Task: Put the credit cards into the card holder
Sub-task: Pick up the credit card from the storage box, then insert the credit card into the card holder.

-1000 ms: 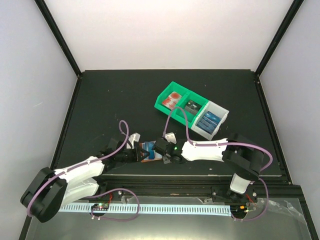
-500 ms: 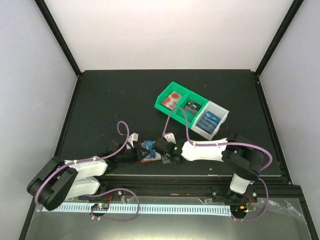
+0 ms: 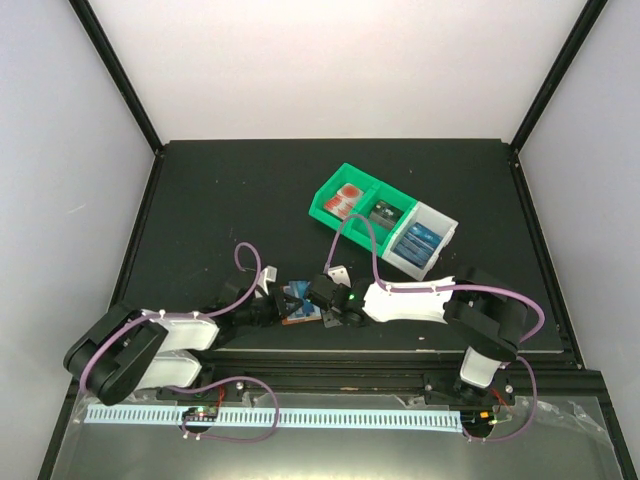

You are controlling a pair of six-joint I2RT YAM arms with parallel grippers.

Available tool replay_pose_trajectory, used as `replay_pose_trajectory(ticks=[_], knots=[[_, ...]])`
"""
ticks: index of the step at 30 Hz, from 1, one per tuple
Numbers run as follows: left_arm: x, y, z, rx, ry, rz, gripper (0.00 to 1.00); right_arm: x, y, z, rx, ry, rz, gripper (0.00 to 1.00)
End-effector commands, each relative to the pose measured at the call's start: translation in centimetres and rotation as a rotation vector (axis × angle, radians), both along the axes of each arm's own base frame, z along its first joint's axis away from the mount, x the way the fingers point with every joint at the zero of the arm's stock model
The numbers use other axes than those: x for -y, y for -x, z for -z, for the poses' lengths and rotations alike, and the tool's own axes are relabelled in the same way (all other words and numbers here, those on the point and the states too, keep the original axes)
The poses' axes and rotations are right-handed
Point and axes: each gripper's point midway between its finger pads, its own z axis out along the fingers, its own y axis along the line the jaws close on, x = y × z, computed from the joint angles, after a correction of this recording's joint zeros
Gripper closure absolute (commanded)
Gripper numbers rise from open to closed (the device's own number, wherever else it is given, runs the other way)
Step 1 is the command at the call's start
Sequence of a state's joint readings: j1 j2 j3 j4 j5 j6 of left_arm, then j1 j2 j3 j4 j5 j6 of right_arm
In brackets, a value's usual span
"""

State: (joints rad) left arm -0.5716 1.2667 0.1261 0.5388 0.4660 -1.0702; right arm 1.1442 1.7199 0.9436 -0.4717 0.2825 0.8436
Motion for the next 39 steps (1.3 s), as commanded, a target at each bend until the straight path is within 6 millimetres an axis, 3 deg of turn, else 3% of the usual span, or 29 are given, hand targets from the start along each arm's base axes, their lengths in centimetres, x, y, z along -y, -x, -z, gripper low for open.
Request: replay_pose_trajectory(ticks=[1, 10, 29, 39], knots=[[0.6, -0.6, -1.0, 0.037, 0.034, -0.018, 0.98, 0.4, 0.4, 1.2, -0.022, 0.018, 0.011, 0.65], [1.3, -0.3, 0.2, -0.011, 0.038, 0.004, 0.98, 0.7, 0.4, 1.2, -0.017, 0.029, 0.020, 0.66], [4.1, 1.0, 0.7, -0.095, 0.140, 0.080, 0.98, 0.8, 0.2, 1.1, -0.012, 0.025, 0.032, 0.66], [4.1, -0.4, 0.9, -0.026, 0.085, 0.050, 0.98, 0.9, 0.1, 0.1, 0.009, 0.000, 0.039, 0.65]])
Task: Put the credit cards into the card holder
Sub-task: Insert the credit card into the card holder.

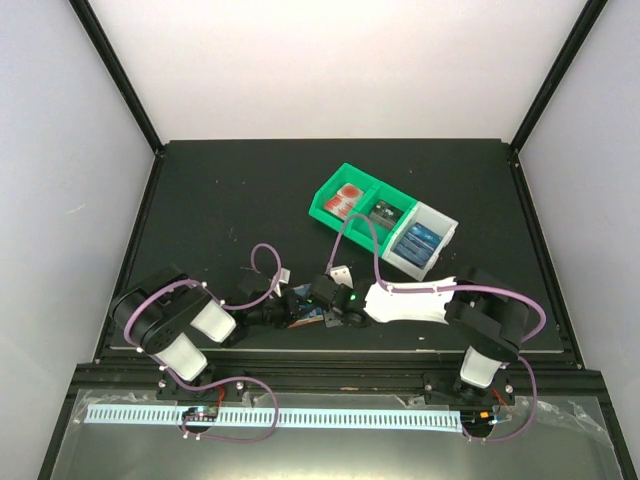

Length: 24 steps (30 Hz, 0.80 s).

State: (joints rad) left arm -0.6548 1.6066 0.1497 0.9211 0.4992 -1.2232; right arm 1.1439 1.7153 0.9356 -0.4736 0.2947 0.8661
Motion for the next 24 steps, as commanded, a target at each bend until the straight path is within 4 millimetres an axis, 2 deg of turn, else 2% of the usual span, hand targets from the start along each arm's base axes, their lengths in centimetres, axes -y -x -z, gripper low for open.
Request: replay_pose_trajectory(ticks=[1, 12, 14, 19, 24], knots=[[0.5, -0.8, -0.4, 0.064, -0.031, -0.001, 0.98, 0.5, 0.1, -0.2, 0.007, -0.008, 0.014, 0.64], [0.5, -1.4, -0.4, 0.116, -0.066, -0.043, 0.98, 0.2, -0.8, -2.6, 0.049, -0.090, 0.043, 0.60], [0.7, -1.3, -0.2, 0.108, -0.066, -0.038, 0.98, 0.2, -1.2, -2.7, 0.051, -0.112, 0.050, 0.56], [1.0, -1.2, 0.1, 0.083, -0.048, -0.045, 0.98, 0.4, -1.6, -1.6, 0.022, -0.130, 0.063, 0.50], [1.4, -1.2, 0.0, 0.067, -0.031, -0.037, 0.94, 0.3, -1.4, -0.1, -0.024, -0.133, 0.063, 0.49]])
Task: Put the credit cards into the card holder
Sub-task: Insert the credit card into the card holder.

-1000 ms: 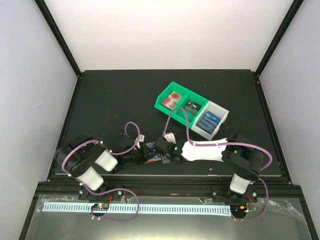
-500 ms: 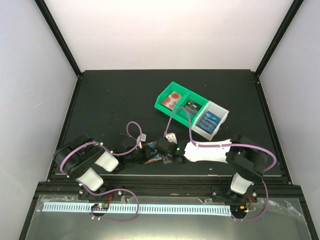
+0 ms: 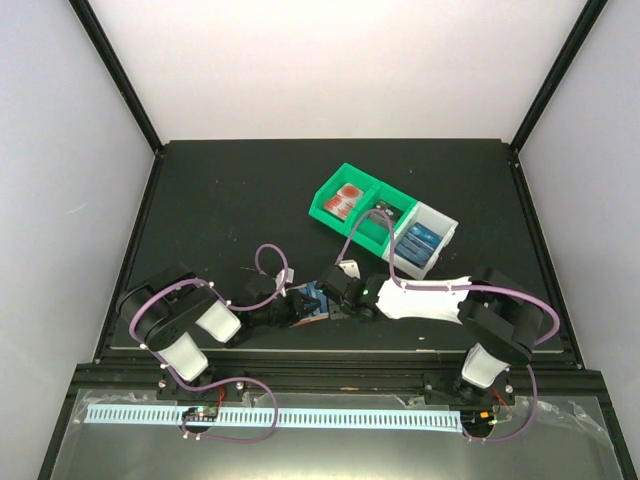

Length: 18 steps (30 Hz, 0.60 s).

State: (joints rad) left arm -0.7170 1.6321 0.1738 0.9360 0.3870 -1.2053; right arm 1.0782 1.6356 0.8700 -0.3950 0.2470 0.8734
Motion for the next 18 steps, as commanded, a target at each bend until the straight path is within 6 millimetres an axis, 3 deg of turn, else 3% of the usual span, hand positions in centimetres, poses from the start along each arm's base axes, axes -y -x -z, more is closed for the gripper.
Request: replay_pose_trajectory(ticks=[1, 6, 18], knots=[[0.7, -0.5, -0.1, 0.003, 0.011, -0.003, 0.94, -0.6, 0.0, 1.2, -0.031, -0.036, 0.001, 0.49], [0.6, 0.1, 0.1, 0.000, -0.025, 0.026, 0.87, -0.9, 0.1, 1.0, -0.038, -0.058, -0.004, 0.48], [-1.6, 1.4, -0.2, 0.012, -0.251, 0.093, 0.38, 0.5, -0.5, -1.6, 0.029, -0.045, 0.024, 0.45]])
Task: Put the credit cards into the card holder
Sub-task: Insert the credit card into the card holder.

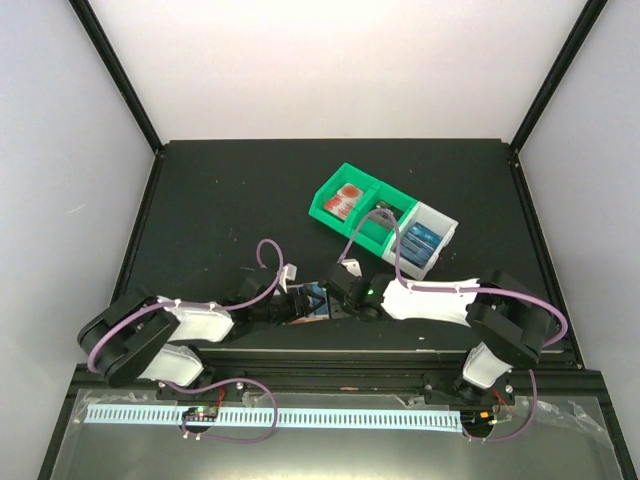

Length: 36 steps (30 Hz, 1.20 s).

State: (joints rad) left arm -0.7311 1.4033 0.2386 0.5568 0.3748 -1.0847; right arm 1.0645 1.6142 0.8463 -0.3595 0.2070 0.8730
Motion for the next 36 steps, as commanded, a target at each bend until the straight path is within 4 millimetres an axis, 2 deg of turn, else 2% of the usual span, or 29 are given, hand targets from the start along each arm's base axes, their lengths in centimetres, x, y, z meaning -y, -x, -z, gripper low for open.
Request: replay_pose_trajectory(ticks=[1, 5, 8, 11, 14, 17, 22, 24, 28, 36], knots=[[-1.6, 0.8, 1.2, -0.015, -0.163, 0.028, 0.34, 0.9, -0.7, -1.6, 0.050, 0.005, 0.029, 0.44], [-2.2, 0.9, -0.3, 0.022, -0.193, 0.036, 0.25, 0.7, -0.9, -2.4, 0.064, 0.011, 0.019, 0.44], [-3.0, 0.6, -0.9, 0.053, -0.244, 0.027, 0.24, 0.3, -1.0, -2.6, 0.067, 0.022, -0.010, 0.43], [-5.1, 0.1, -0.3, 0.080, -0.349, -0.023, 0.23, 0.0, -1.7, -3.0, 0.089, 0.072, -0.032, 0.44], [-6.3, -0.1, -0.5, 0.111, -0.388, -0.053, 0.26, -0.9, -2.3, -3.8, 0.121, 0.093, -0.053, 0.44], [-7.3, -0.4, -0.8, 0.136, -0.400, -0.089, 0.35, -3.1, -2.5, -4.0, 0.137, 0.105, -0.091, 0.44], [-7.8, -0.4, -0.5, 0.131, -0.369, -0.105, 0.65, -7.2, -2.3, -3.6, 0.164, 0.162, -0.152, 0.39], [-7.9, -0.2, -0.2, 0.120, -0.371, -0.099, 0.74, -8.2, -2.2, -3.1, 0.165, 0.170, -0.166, 0.39], [-8.4, 0.4, 0.9, 0.095, -0.374, -0.101, 0.82, -8.9, -2.1, -2.1, 0.158, 0.190, -0.176, 0.37], [-8.5, 1.6, 2.7, 0.024, -0.339, -0.105, 0.86, -7.8, -1.7, -0.5, 0.153, 0.271, -0.176, 0.36]])
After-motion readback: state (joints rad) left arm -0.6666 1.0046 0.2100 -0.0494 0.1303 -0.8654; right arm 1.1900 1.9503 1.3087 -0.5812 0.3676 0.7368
